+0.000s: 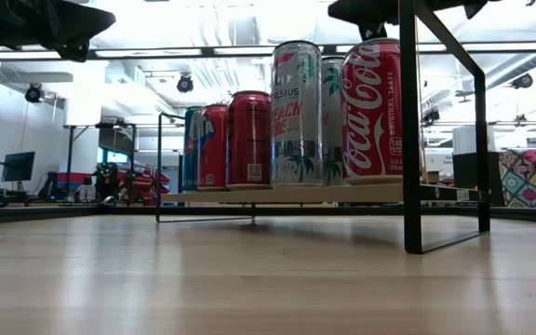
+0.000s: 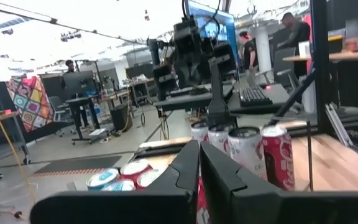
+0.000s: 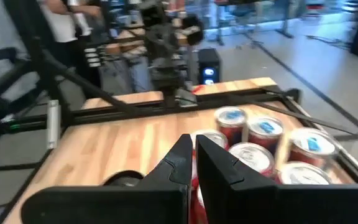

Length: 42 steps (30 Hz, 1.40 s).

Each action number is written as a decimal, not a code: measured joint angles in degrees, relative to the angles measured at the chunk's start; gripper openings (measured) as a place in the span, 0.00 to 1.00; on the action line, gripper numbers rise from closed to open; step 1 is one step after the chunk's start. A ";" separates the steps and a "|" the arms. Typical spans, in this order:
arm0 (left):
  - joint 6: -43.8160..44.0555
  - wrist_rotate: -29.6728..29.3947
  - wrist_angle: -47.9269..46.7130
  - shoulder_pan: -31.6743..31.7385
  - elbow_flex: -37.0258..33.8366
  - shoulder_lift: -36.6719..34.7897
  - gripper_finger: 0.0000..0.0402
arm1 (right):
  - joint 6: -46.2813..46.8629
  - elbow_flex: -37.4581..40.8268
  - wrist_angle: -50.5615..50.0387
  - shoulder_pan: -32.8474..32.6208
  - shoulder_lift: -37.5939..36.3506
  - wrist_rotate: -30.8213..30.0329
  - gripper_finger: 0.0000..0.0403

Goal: Place canned beverage on shelf
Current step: Return to Home Position

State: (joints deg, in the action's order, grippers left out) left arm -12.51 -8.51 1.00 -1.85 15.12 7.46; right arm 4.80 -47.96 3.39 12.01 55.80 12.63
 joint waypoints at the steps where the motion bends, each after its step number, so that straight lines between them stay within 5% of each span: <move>1: -0.02 0.02 -0.92 0.00 0.08 -0.33 0.00 | -0.23 -0.23 0.18 0.00 0.32 1.34 0.03; 24: -0.13 2.65 -7.72 0.00 0.08 -7.46 0.00 | -1.30 3.38 3.57 0.00 -1.82 3.19 0.03; 30: -0.96 2.68 -9.02 0.00 0.08 -7.47 0.00 | -1.82 3.38 6.99 -0.02 -1.80 10.00 0.03; 36: -0.98 2.65 -8.82 0.00 0.08 -7.47 0.00 | 2.50 3.30 9.34 0.02 -0.99 2.89 0.03; 42: -1.59 2.60 -8.67 0.00 0.08 -7.36 0.00 | 2.99 -0.10 8.45 0.00 1.41 2.44 0.03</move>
State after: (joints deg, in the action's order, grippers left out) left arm -14.11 -5.91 -7.66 -1.85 15.20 0.10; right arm 7.79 -48.05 11.85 12.01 57.21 15.07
